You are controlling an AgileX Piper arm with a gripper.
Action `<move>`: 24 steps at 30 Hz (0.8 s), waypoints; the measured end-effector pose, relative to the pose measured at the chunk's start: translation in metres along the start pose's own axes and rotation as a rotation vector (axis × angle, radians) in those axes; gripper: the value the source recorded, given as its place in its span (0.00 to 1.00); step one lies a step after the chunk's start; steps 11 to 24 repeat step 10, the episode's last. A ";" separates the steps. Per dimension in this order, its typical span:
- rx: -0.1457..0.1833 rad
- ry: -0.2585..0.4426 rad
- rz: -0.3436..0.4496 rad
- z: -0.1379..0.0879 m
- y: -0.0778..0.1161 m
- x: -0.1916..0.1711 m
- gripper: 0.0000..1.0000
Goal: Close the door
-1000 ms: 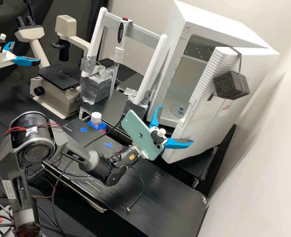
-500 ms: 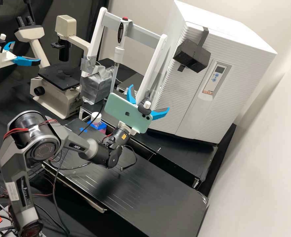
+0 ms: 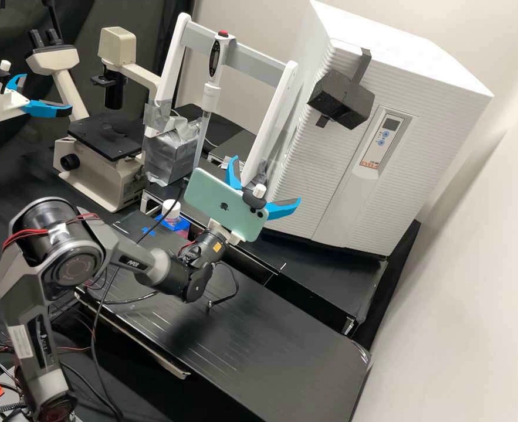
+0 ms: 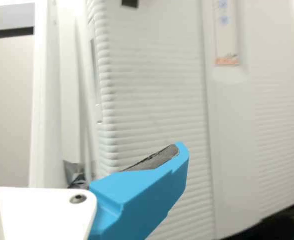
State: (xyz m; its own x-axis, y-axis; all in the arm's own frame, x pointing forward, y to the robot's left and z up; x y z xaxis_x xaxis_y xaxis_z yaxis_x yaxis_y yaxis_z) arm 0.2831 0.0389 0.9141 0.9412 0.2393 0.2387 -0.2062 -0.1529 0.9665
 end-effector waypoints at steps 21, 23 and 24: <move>0.033 -0.014 0.088 -0.015 -0.013 -0.039 1.00; 0.033 -0.014 0.088 -0.015 -0.013 -0.039 1.00; 0.033 -0.014 0.088 -0.015 -0.013 -0.039 1.00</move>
